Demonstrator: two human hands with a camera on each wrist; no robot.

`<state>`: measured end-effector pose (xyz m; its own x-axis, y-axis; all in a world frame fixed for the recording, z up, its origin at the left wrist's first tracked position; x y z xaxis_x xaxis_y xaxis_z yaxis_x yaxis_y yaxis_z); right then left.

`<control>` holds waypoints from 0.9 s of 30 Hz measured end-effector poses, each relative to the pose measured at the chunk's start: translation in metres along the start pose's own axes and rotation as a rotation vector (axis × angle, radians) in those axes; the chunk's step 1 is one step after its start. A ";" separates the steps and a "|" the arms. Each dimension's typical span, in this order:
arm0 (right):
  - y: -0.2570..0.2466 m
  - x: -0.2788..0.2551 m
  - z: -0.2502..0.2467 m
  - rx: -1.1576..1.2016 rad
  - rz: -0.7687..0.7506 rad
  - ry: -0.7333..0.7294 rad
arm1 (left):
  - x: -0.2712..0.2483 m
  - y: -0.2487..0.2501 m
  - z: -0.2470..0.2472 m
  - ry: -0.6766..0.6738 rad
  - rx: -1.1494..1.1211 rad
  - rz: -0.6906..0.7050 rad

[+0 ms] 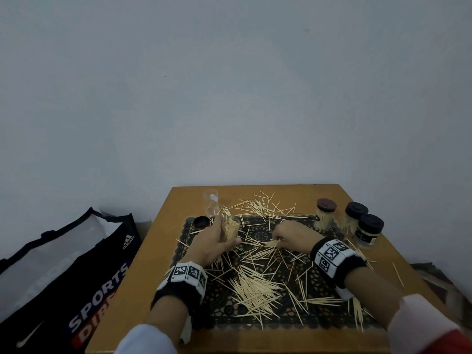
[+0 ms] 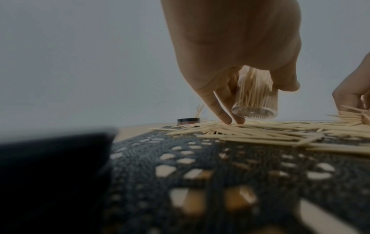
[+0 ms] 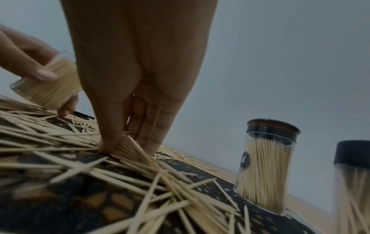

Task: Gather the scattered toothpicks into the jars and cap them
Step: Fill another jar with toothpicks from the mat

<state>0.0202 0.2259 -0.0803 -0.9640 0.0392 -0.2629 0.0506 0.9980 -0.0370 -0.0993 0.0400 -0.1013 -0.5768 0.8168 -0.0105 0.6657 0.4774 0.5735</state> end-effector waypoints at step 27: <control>-0.030 0.008 -0.067 1.670 -0.127 0.548 | 0.001 0.006 0.001 -0.013 -0.031 0.057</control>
<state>-0.0068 0.1993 -0.0164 -0.9337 0.3332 0.1313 -0.1742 -0.1023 -0.9794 -0.0955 0.0435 -0.0985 -0.5320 0.8466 0.0121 0.6822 0.4201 0.5984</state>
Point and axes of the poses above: each hand's wrist, its own x-axis towards the middle knuckle, its own z-axis out of the palm, y = z × x, the point moved 5 cm from there along x, towards the middle knuckle, and after that the axes turned 9 degrees about -y, right-handed, at the moved point
